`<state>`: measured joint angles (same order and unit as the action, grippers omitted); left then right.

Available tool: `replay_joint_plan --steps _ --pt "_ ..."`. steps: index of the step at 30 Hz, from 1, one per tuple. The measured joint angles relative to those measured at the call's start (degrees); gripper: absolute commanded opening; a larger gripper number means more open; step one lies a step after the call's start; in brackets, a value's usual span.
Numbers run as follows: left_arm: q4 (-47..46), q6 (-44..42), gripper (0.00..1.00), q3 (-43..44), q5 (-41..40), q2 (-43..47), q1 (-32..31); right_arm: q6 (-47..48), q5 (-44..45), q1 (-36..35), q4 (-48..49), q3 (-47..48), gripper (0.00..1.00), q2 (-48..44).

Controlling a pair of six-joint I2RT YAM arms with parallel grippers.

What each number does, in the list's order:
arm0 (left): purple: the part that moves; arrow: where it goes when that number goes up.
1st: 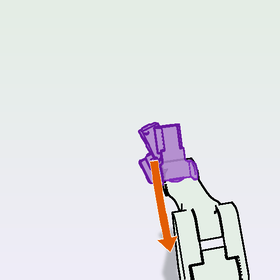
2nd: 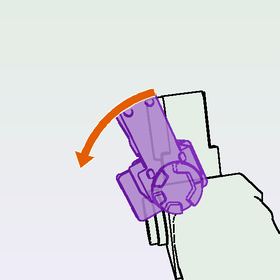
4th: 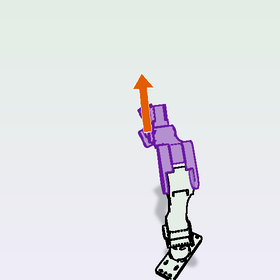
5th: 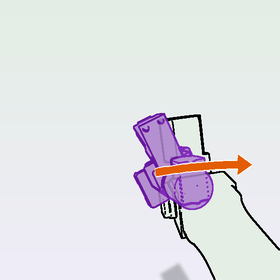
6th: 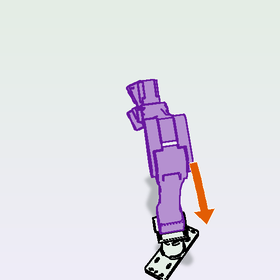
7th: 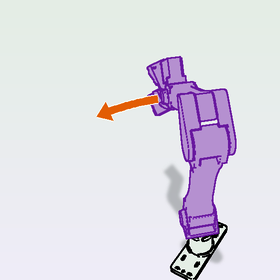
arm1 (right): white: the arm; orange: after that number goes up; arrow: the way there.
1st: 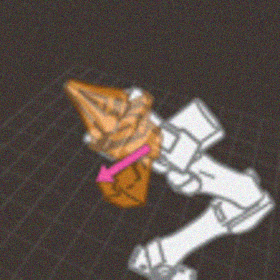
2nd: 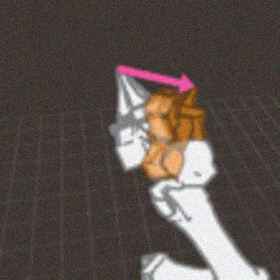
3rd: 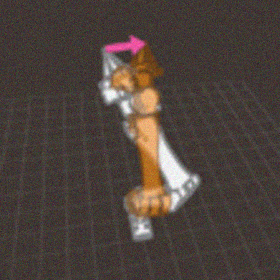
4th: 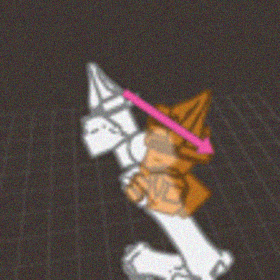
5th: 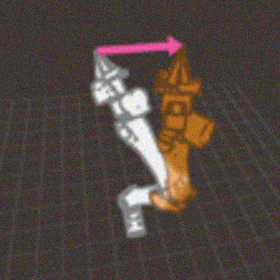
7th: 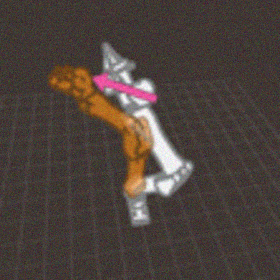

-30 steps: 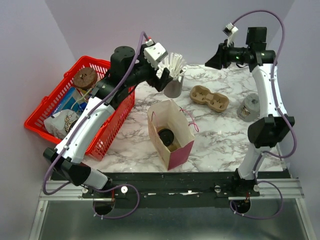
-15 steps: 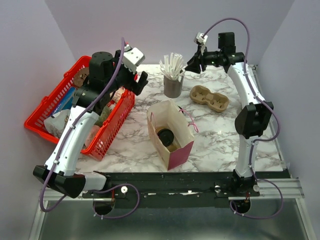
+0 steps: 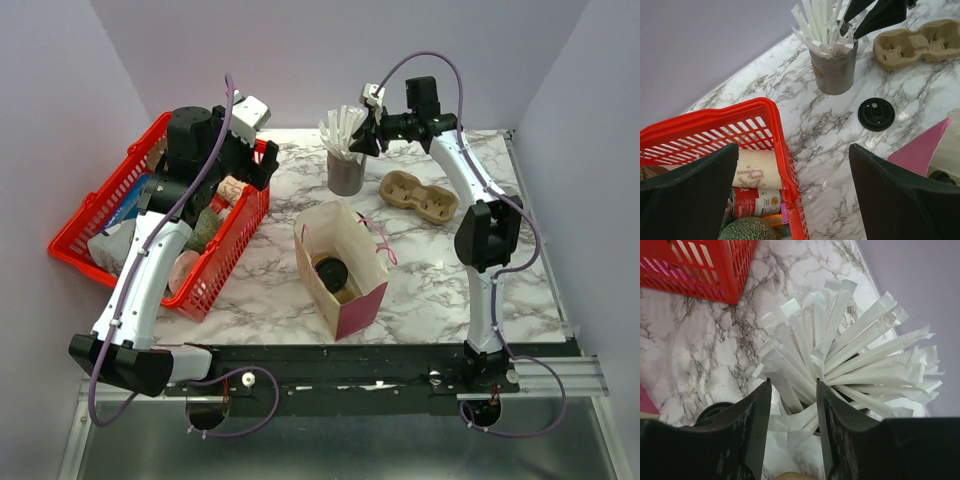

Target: Pack the takeout coffee

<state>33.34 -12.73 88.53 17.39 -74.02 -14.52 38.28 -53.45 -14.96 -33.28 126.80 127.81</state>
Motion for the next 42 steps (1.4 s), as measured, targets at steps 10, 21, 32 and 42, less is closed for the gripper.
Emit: replay_joint_plan --steps 10,21,32,42 --pt "0.22 0.57 0.99 -0.72 0.20 0.02 0.46 1.27 1.66 -0.87 0.76 0.24 0.46 2.80" --pt "0.26 0.59 0.99 -2.23 0.26 0.02 0.79 4.74 1.77 -2.14 0.52 0.20 0.45 3.21" --pt "0.24 1.03 0.99 -2.64 0.42 0.02 0.96 8.92 3.54 -3.80 -0.35 -2.36 0.39 3.02" --pt "0.15 1.51 0.99 -3.45 0.44 0.11 1.07 9.25 7.48 -3.85 -0.44 -5.40 0.38 0.07"
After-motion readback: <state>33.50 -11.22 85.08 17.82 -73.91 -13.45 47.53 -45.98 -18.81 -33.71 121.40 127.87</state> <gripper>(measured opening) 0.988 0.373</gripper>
